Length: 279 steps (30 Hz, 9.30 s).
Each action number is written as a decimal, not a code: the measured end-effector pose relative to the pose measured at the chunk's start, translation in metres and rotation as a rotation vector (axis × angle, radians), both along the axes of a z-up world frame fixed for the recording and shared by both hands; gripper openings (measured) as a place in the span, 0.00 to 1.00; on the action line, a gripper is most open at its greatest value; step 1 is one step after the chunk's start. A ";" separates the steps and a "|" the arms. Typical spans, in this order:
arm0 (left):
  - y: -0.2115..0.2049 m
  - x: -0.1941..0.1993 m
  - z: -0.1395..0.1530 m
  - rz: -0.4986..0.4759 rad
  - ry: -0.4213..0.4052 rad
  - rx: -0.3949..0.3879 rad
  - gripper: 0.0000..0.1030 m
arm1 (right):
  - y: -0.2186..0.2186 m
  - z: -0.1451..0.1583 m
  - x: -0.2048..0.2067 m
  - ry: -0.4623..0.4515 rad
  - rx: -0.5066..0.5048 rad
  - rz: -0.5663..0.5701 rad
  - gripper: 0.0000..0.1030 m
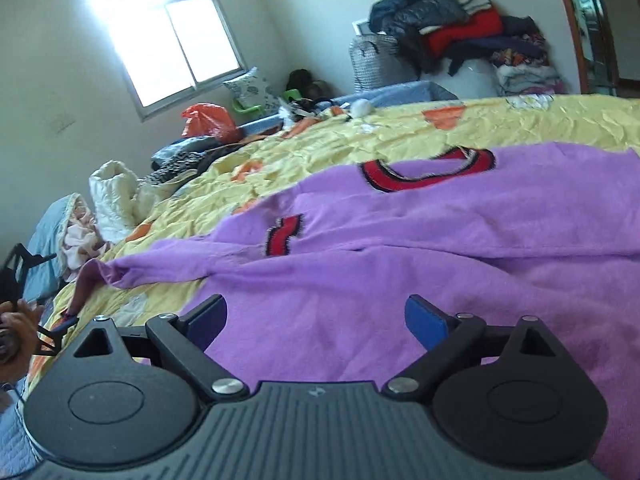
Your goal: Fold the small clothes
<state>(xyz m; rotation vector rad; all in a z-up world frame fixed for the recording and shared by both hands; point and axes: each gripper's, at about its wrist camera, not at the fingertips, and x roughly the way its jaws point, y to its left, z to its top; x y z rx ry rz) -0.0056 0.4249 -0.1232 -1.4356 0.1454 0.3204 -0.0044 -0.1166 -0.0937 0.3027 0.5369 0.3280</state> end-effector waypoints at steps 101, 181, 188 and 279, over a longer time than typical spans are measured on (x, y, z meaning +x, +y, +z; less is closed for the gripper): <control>-0.681 0.184 0.030 -1.463 0.286 0.969 0.78 | -0.077 -0.024 -0.067 0.112 0.077 -0.364 0.95; -0.342 0.086 0.040 -1.100 0.308 1.162 0.87 | -0.115 -0.002 0.041 0.178 -0.345 -0.163 0.96; -0.374 0.005 0.007 -1.022 0.420 1.295 1.00 | -0.094 -0.020 0.005 0.252 -0.379 -0.244 0.97; -0.320 -0.132 0.002 -1.125 0.313 1.330 1.00 | -0.147 -0.020 -0.227 0.260 -0.375 -0.230 1.00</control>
